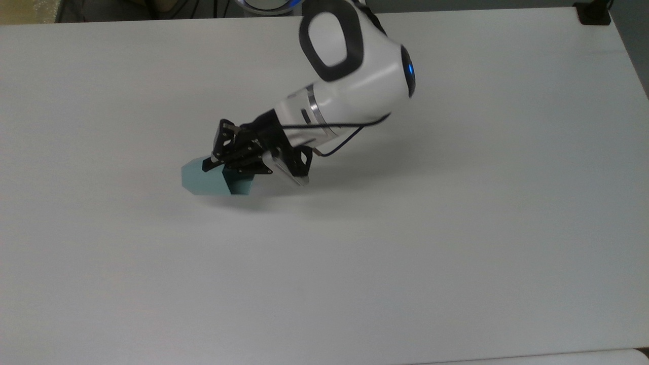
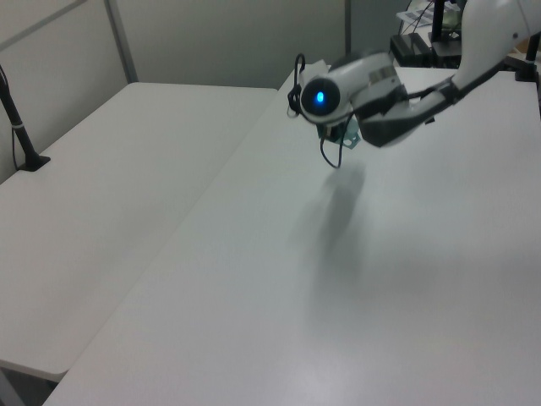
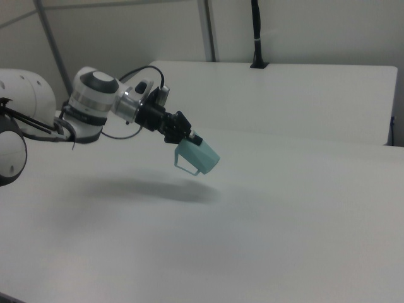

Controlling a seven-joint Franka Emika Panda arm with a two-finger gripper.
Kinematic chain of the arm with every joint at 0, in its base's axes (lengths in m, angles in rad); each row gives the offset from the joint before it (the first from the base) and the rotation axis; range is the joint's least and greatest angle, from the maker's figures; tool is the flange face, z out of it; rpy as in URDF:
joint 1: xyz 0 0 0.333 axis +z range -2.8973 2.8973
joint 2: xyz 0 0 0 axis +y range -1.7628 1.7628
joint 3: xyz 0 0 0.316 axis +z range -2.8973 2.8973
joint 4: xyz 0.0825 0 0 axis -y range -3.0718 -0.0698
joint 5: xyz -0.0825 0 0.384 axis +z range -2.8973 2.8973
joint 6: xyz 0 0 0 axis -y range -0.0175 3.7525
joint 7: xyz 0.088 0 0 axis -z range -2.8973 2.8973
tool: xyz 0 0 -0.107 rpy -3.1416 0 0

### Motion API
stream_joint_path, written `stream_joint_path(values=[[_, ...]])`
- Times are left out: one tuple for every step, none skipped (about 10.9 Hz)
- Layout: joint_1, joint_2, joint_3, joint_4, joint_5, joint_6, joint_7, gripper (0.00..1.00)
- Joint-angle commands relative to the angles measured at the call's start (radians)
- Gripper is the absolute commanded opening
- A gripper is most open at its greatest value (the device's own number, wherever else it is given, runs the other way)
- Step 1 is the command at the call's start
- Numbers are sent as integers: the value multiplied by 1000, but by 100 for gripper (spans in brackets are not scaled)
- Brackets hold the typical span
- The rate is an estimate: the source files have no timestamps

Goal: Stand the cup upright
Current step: 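Lift the cup and rotate it so its base points down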

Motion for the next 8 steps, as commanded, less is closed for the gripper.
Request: stream_joint_path(values=[[-57, -220, 6, -175, 238, 149, -17, 0], [-78, -294, 8, -241, 324, 189, -21, 0], [-104, -351, 8, -278, 427, 199, -58, 0], [-121, -398, 8, -311, 560, 200, -146, 0], [-147, -443, 3, -341, 690, 200, -229, 0], [-166, -474, -10, -372, 761, 202, -276, 0], [-169, -516, -39, -448, 850, 249, -349, 0], [-169, -558, -68, -554, 912, 362, -382, 0]])
